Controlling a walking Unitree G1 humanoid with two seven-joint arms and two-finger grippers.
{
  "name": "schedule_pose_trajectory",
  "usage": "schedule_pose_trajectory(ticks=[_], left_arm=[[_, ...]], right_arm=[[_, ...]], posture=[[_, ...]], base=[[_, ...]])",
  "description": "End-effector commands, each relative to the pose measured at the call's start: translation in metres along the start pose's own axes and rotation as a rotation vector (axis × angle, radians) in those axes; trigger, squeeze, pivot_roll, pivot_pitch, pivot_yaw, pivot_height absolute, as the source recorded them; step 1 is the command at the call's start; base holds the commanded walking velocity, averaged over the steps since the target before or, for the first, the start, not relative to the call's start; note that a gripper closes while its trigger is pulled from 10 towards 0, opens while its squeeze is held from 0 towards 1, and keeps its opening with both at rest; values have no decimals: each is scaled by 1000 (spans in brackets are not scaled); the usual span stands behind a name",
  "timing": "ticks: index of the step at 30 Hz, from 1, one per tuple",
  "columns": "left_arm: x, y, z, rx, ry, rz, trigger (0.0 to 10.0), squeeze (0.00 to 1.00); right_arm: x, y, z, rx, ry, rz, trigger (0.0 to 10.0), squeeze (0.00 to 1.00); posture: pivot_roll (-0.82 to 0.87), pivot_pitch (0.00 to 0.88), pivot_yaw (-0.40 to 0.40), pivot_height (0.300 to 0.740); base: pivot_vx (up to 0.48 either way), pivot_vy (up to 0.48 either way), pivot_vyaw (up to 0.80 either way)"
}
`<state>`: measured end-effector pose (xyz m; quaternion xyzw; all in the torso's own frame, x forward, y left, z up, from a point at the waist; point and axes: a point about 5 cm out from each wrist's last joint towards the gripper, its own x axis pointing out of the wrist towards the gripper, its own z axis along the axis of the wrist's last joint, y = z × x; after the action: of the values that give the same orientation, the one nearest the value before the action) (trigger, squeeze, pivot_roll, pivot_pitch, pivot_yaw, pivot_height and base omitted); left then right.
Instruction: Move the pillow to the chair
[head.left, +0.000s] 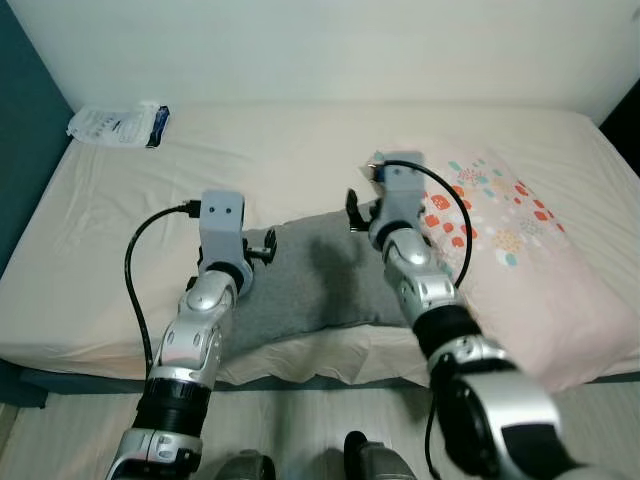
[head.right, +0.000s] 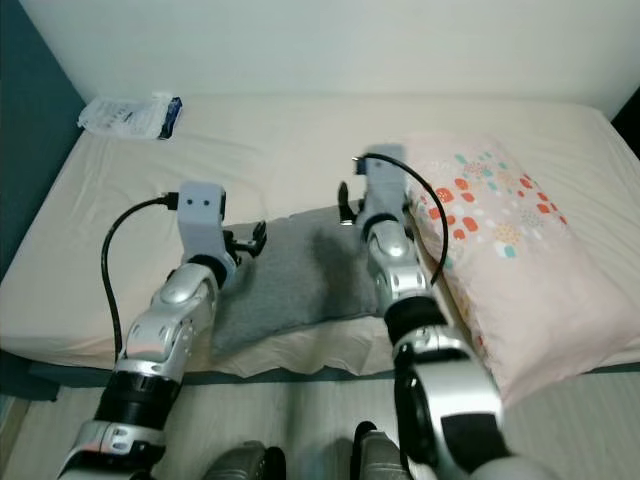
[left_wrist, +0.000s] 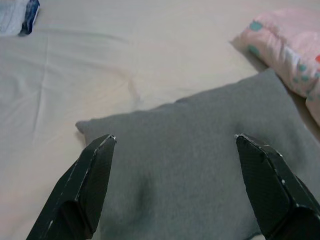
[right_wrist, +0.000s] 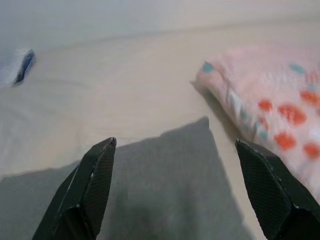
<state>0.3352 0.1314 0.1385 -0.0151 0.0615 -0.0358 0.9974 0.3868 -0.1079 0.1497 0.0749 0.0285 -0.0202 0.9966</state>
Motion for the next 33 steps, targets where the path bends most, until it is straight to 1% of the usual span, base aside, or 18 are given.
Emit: schedule_pose_trajectory(ticks=[1,2,3,4,5,6,8,9,10,12,15,16,19,21,23,27,29,33], left_arm=[[-4,5,-6,8,5,7,10000,0],[-6,8,-10,20,10,20,10000,0],[-6,8,-10,20,10,20,10000,0],[-8,13,-13,31,13,42,10000,0],[-8,13,-13,31,13,42,10000,0],[-11,17,-17,47,22,69,10000,0],[-11,17,-17,47,22,69,10000,0],[-17,24,-18,45,-2,94,10000,0],[-17,24,-18,45,-2,94,10000,0],[-21,28,-9,21,-71,103,10000,0],[-22,28,-6,15,-92,105,10000,0],[-23,29,-4,27,-107,103,10000,0],[-28,28,-5,60,-128,66,10000,0],[-34,29,-7,37,-129,51,10000,0],[-37,29,-8,31,-129,54,10000,0],[-40,29,-9,37,-127,57,10000,0],[-42,25,-12,88,-114,32,10000,0],[-42,23,-11,100,-122,34,10000,0]], right_arm=[[-1,-2,4,52,-28,-36,10000,0],[1,-5,-7,126,134,-69,10000,0],[1,-5,-7,126,134,-69,10000,0],[-1,-6,-13,215,249,-64,10000,0],[-1,-6,-13,215,249,-64,10000,0],[-3,-7,-2,226,144,-17,10000,0],[-3,-7,-2,226,144,-17,10000,0],[-18,0,19,206,-3,135,10000,0],[-18,0,19,206,-3,135,10000,0],[-35,0,24,117,-6,209,10000,0],[-39,-2,24,91,-5,207,10000,0],[-43,-6,23,51,-23,191,10000,0],[-50,-6,14,39,4,223,10000,0],[-55,-9,6,-74,53,212,10000,0],[-58,-12,4,-105,71,204,10000,0],[-68,-15,7,-96,77,205,10000,0],[-81,-13,16,-127,5,225,10000,0],[-85,-13,18,-159,3,208,10000,0]], posture=[[-2,131,21,740],[-7,123,25,740],[-7,123,25,740],[-12,112,26,740],[-12,112,26,740],[-17,103,28,740],[-17,103,28,740],[-42,70,33,740],[-42,70,33,740],[-32,62,16,740],[-30,61,14,740],[-24,59,8,740],[-23,61,6,740],[-27,61,13,740],[-26,63,13,740],[-24,67,12,740],[-27,78,10,740],[-25,87,7,740]], base=[[0,0,0],[0,0,0],[0,0,0],[0,0,0],[0,0,0],[0,0,0],[0,0,0],[0,0,0],[0,0,0],[0,0,0],[0,0,0],[0,0,0],[0,0,0],[0,0,0],[0,0,0],[0,0,0],[0,0,0],[0,0,0]])
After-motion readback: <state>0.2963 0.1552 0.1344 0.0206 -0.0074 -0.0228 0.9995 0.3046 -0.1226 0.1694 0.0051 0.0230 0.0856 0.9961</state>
